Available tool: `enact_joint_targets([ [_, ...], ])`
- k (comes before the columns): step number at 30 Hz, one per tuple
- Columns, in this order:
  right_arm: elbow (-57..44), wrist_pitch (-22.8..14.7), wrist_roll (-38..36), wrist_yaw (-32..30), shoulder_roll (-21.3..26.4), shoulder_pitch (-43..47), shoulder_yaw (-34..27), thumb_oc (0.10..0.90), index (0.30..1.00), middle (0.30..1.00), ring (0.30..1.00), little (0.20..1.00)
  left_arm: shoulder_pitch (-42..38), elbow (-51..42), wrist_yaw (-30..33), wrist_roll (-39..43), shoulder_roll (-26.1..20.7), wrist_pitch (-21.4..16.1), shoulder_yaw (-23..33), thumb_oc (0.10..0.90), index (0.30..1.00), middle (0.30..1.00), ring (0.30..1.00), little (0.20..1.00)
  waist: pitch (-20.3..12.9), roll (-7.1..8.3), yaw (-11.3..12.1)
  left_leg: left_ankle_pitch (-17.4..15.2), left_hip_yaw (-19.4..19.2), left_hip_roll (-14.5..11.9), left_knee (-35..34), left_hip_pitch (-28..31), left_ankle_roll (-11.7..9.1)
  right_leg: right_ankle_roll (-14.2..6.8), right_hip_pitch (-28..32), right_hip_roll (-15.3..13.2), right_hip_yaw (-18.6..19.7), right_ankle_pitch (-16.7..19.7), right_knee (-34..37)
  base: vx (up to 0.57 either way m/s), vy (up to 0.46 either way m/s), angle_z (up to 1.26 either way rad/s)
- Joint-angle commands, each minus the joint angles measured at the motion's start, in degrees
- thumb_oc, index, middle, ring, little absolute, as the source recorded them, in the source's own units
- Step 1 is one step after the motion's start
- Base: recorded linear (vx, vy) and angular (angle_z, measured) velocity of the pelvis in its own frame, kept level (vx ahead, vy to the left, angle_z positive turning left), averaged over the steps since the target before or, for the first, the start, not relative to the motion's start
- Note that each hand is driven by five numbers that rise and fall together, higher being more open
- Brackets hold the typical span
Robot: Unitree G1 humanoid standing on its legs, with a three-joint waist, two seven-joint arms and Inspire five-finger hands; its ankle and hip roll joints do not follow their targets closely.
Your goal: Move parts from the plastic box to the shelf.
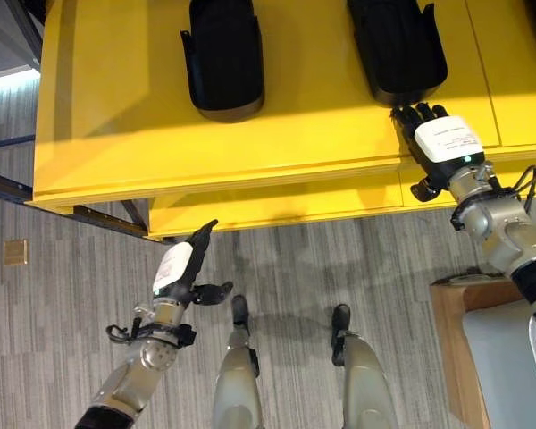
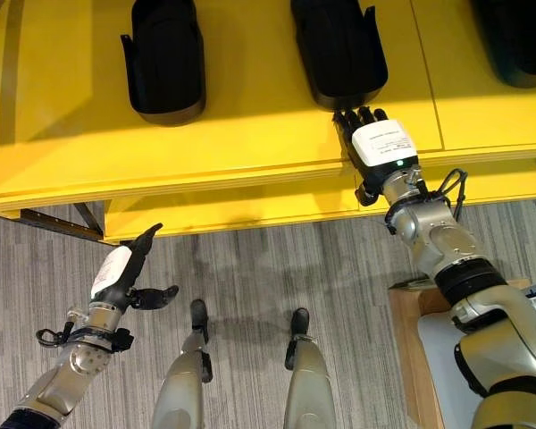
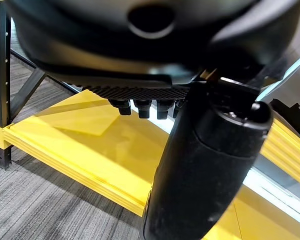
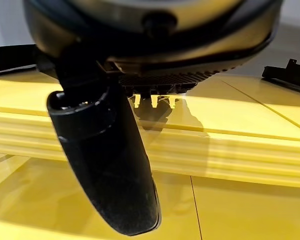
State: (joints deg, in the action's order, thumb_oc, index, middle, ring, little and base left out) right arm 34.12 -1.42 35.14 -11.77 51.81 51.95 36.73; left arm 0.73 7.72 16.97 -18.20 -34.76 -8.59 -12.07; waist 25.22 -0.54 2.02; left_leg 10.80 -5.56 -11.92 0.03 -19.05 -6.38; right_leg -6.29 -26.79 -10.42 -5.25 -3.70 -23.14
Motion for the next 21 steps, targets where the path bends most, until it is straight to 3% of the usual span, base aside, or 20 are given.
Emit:
enact_joint_targets([
  [1, 2.61, 1.06, -1.91, -0.38, -0.38, 9.36, 1.62, 0.9, 1.0, 1.0, 1.0, 1.0, -1.73, -6.11, 2.75, 2.24, -3.06, -2.07, 2.27, 0.9, 1.0, 1.0, 1.0, 1.0, 0.77, 3.37, 1.88, 0.53, 0.64, -3.96, -0.8, 2.83, -1.13, -2.59, 6.46, -3.31, 0.27, 6.0, 7.98, 0.0, 0.0, 0.0],
  [21, 3.55, 1.54, -1.85, -0.27, -1.93, 10.95, 2.45, 0.9, 1.0, 1.0, 1.0, 1.0, -1.88, -5.43, 3.08, 2.57, -3.12, -1.88, 2.43, 0.9, 1.0, 1.0, 1.0, 1.0, 0.9, 3.9, 2.47, 0.57, 1.12, -3.55, -0.86, 2.02, -1.08, -2.58, 6.12, -3.57, 0.04, 6.25, 8.17, 0.0, 0.0, 0.0],
])
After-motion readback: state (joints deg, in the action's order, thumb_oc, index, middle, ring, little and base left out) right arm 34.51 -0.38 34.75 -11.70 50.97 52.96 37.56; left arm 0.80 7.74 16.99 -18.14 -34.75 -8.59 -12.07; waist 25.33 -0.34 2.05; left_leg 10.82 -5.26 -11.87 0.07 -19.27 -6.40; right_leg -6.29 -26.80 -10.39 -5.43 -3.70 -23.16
